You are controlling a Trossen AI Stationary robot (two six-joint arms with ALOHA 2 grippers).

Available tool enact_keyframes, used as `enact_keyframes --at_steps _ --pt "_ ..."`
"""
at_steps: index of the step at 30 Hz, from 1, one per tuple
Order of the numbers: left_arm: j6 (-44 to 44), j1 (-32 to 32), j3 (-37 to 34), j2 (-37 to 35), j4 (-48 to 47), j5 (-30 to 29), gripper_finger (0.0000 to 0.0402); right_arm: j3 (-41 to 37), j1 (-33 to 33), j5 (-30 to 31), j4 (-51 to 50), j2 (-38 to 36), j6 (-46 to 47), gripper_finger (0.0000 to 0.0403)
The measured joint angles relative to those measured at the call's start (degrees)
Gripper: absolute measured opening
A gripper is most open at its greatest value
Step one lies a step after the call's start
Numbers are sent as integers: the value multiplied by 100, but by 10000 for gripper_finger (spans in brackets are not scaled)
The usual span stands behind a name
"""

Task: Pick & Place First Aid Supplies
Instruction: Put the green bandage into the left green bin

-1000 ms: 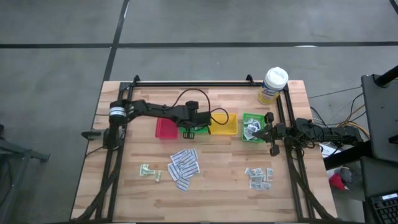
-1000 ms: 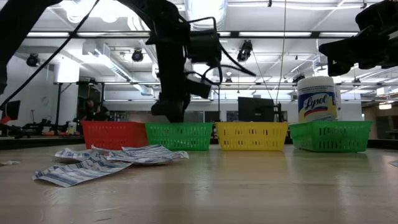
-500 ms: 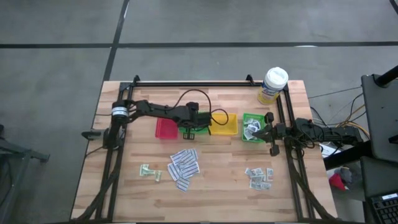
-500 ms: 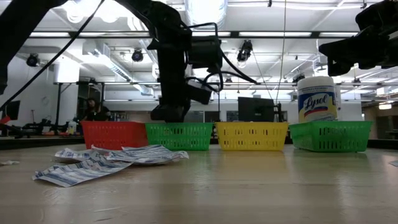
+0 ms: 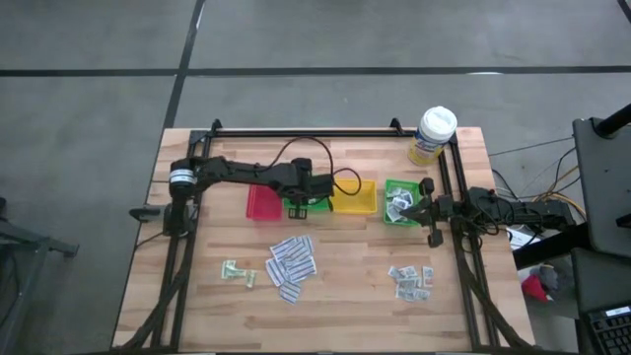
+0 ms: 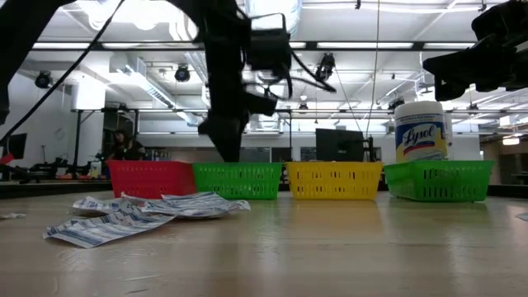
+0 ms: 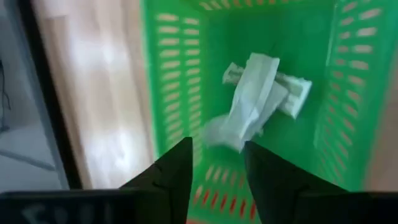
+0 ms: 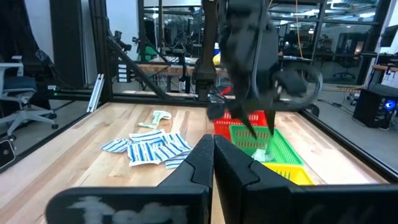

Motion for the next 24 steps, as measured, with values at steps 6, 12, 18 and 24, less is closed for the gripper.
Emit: enact_keyframes --at_steps 6,12,18,24 --pt "-839 -167 707 -445 -1353 92 149 0 1 -1 -1 -2 -2 8" --pt "-2088 -445 1198 -905 -2379 755 149 0 1 -2 -2 0 20 8" --pt "-3434 -775 1134 -1439 -2717 2234 149 0 4 -1 -2 -4 20 8" --pt "-4988 -1336 899 -1769 -2774 2854 149 0 4 -1 0 -4 42 8"
